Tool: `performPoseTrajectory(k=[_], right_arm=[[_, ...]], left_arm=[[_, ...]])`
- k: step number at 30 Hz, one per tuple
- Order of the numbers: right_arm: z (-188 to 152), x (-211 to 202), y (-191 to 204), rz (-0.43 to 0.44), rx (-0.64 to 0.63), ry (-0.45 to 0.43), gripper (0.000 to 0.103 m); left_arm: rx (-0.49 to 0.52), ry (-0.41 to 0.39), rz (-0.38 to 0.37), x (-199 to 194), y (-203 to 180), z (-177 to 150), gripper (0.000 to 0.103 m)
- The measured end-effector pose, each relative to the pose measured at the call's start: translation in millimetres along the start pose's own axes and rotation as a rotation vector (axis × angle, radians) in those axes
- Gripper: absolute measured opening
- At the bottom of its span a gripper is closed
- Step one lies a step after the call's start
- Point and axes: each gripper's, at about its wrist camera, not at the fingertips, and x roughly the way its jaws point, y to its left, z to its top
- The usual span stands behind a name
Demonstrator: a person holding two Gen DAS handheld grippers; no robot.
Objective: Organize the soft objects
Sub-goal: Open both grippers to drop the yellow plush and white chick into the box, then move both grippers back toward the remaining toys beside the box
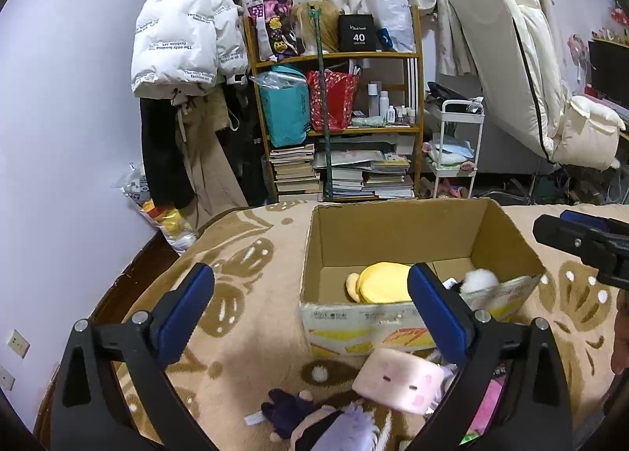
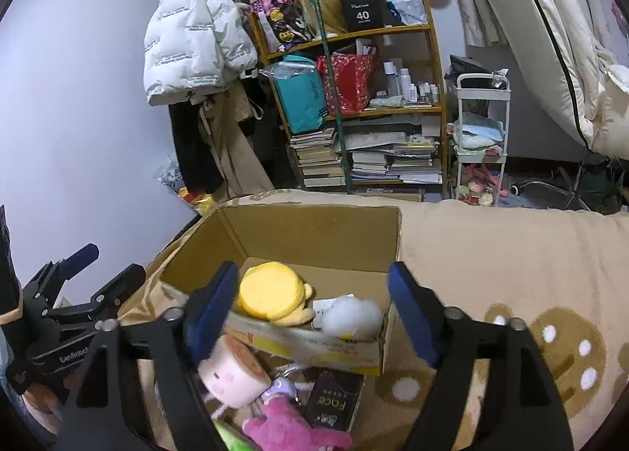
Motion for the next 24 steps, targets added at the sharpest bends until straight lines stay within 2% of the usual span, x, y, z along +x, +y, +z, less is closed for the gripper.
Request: performPoseTrajectory(k=[4, 10, 24], right_arm=[[-5, -13, 5, 0.006, -0.005, 0.01, 0.101], [-15, -30, 16, -0.018, -0.055, 0.036, 0.101], [-32, -49, 20, -0.05, -0.043, 0.043, 0.103]], left_arm=[[-0.001, -0.005, 0.003, -18, 4, -2, 0.098], [-0.008, 0.016, 0.028, -41, 5, -6, 0.098], [-0.022, 0.028, 0.035, -72, 9, -19, 0.099]])
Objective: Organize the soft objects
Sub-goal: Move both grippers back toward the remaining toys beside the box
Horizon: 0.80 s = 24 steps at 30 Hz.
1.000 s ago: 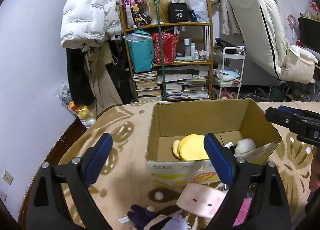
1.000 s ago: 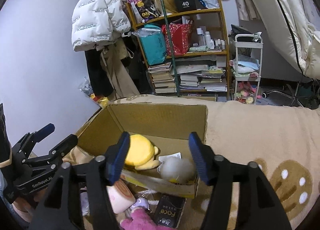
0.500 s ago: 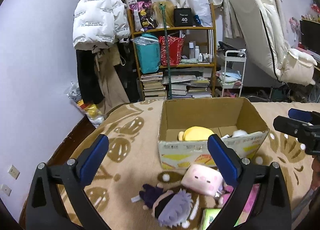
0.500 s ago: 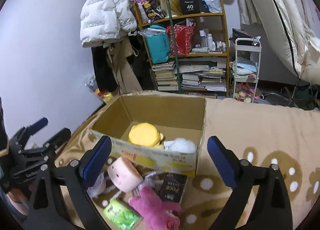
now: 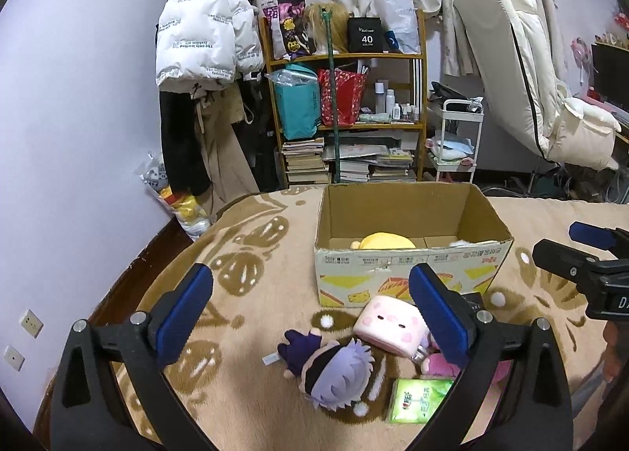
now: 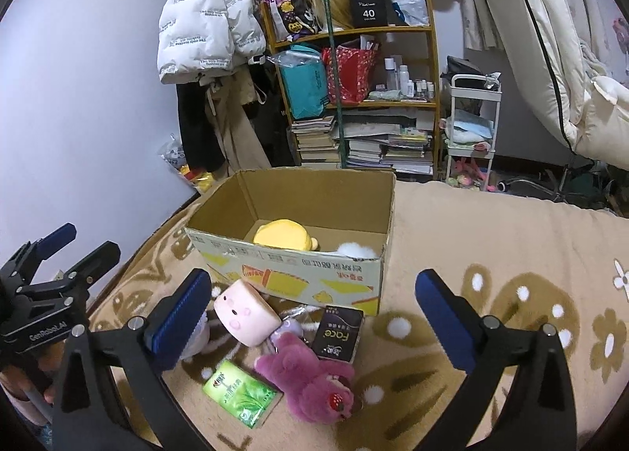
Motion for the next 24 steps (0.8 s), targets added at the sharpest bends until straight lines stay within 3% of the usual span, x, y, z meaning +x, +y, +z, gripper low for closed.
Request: performPoseTrajectory(k=[24], right_arm=[[1, 25, -8, -0.057, -0.002, 0.03, 0.103]], left_arm=[[0.029, 0.038, -0.02, 36, -15, -5, 0.099]])
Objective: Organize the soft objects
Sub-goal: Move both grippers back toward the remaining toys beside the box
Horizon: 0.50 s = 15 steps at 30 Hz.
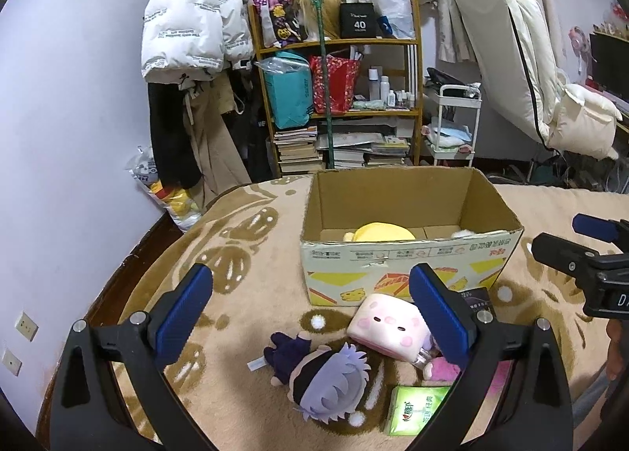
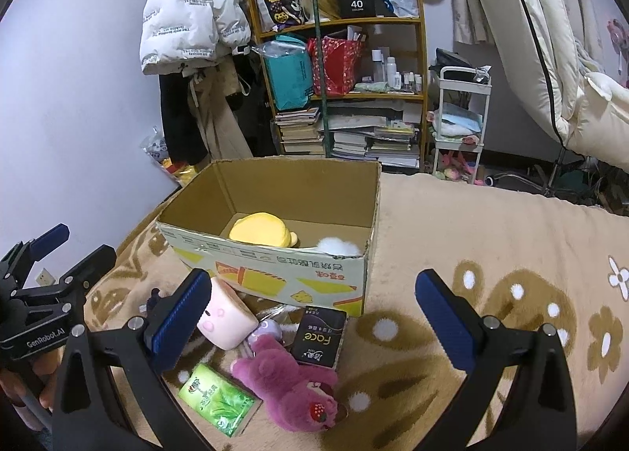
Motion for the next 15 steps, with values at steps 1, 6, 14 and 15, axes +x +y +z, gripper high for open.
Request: performPoseTrajectory(k=[1, 6, 14, 15], right_arm=[[0, 1, 0, -0.002, -0.001, 0.003, 0.103], [0, 14, -4, -0.009, 0.015, 0.047, 0.103], [0, 38, -20, 0.008, 0.114, 0.117, 0.103], [0, 41, -23, 0.009, 0.128, 0.124, 0.103]], left_arm=[[0.005, 0.003, -0.004, 2, -1, -1, 0.099], [0.038, 0.019, -0.018, 10, -12, -4, 0.099], [0.069, 0.065, -0.055, 29, -26, -10, 0.099], [0.071, 0.072, -0.06, 32, -28, -11, 0.099]])
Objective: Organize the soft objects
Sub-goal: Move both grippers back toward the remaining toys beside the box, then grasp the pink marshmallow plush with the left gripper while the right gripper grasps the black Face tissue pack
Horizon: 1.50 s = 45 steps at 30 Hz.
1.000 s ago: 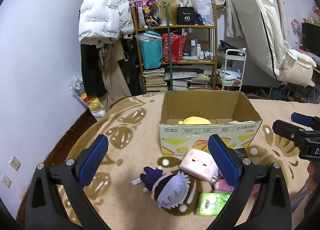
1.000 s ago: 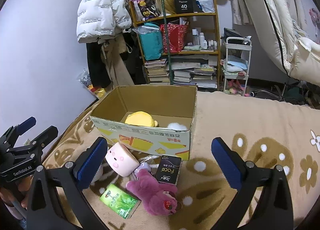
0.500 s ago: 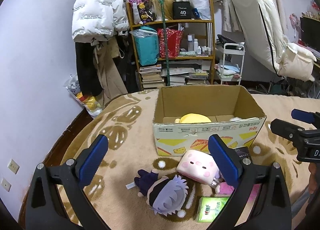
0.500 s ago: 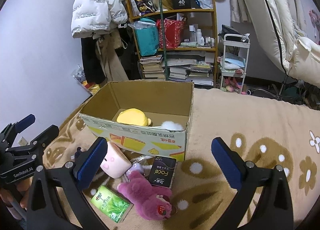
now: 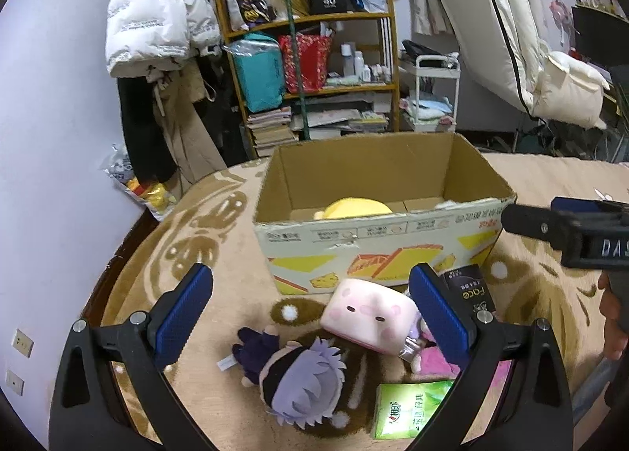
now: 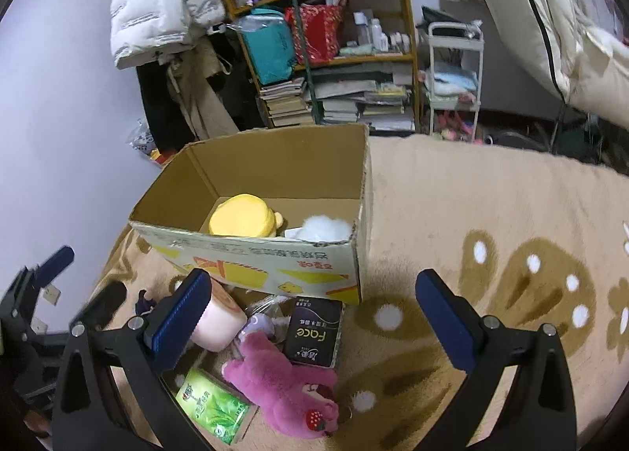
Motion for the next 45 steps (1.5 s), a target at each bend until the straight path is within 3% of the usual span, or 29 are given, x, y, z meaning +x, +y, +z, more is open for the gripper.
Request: performPoseTrajectory(k=[17, 24, 45], right_arm=[[-10, 47, -7, -0.002, 0.026, 0.157, 0.103], [-15, 58, -12, -0.036, 0.042, 0.192, 0.103], [-26, 86, -6, -0.025, 0.033, 0.286, 0.103]], left_arm=[[0.098, 0.094, -0.063, 41, -30, -14, 0.099], [0.114, 0.143, -0.072, 60, -36, -20, 0.099], [0.152, 0.269, -0.107, 95, -45, -37, 0.099]])
